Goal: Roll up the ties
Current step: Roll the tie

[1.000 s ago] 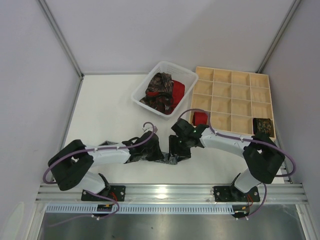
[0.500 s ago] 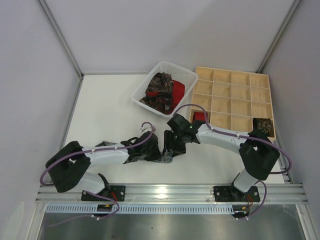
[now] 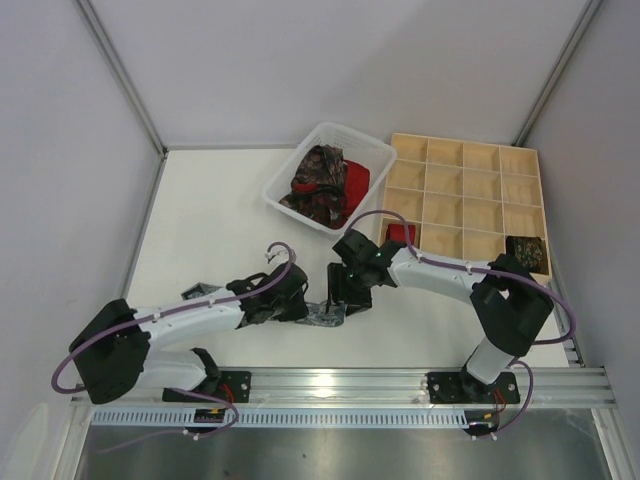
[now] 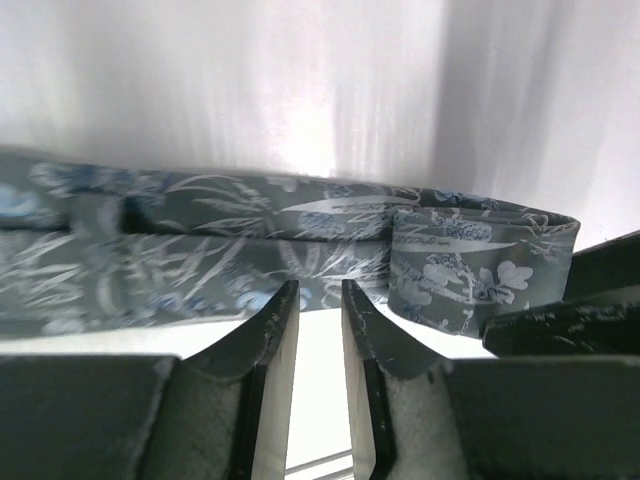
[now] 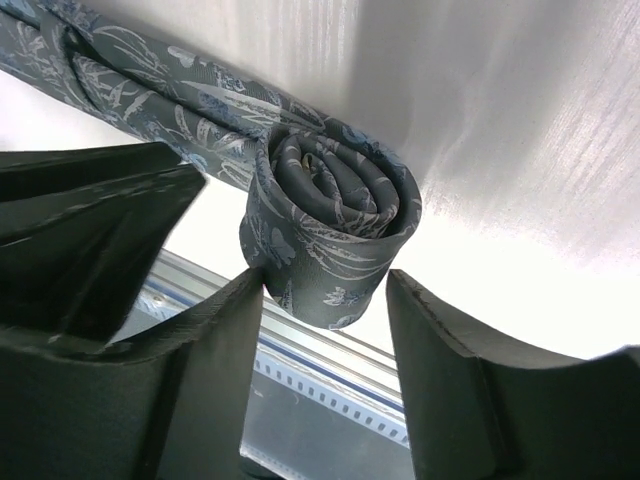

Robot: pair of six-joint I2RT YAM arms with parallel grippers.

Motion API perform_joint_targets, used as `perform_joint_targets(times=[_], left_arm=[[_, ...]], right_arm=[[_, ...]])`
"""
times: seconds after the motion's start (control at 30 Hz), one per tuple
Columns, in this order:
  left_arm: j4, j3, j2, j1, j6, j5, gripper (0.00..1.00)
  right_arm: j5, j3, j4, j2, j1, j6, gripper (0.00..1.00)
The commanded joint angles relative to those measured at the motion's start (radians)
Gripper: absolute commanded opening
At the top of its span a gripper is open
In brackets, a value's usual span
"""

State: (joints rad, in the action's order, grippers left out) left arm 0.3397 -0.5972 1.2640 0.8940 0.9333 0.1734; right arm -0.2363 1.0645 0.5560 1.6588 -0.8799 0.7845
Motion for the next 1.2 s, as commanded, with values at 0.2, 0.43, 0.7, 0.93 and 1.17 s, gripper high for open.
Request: perform_joint_targets(times=[0.2, 0.43, 0.7, 0.93, 1.17], left_arm=[[0.147, 0.008, -0.173, -0.147, -0.056, 0.068, 0.29], [0.130, 0.071, -0.206, -0.204, -0.070, 0.058, 0.26], [0.121, 0.088, -0.206, -0.228, -0.068, 0.057, 0.25], [0.105, 0.089, -0.181, -0.230, -0.083, 0.051, 0.24], [0.050, 0.100, -0.160, -0.233, -0.105, 0.005, 0.20]], right_arm=[[-0.096, -0.122, -0.180, -0.051, 0.051, 0.036, 0.77], [-0.170, -0.262, -0.387, -0.096, 0.082, 0.117, 0.86], [-0.192, -0.437, -0.679, -0.113, 0.105, 0.205, 0.84], [-0.228, -0.442, -0.765, -0.054, 0.127, 0.191, 0.78], [-0.279, -0.411, -0.723, -0.001, 0.147, 0.139, 0.51]])
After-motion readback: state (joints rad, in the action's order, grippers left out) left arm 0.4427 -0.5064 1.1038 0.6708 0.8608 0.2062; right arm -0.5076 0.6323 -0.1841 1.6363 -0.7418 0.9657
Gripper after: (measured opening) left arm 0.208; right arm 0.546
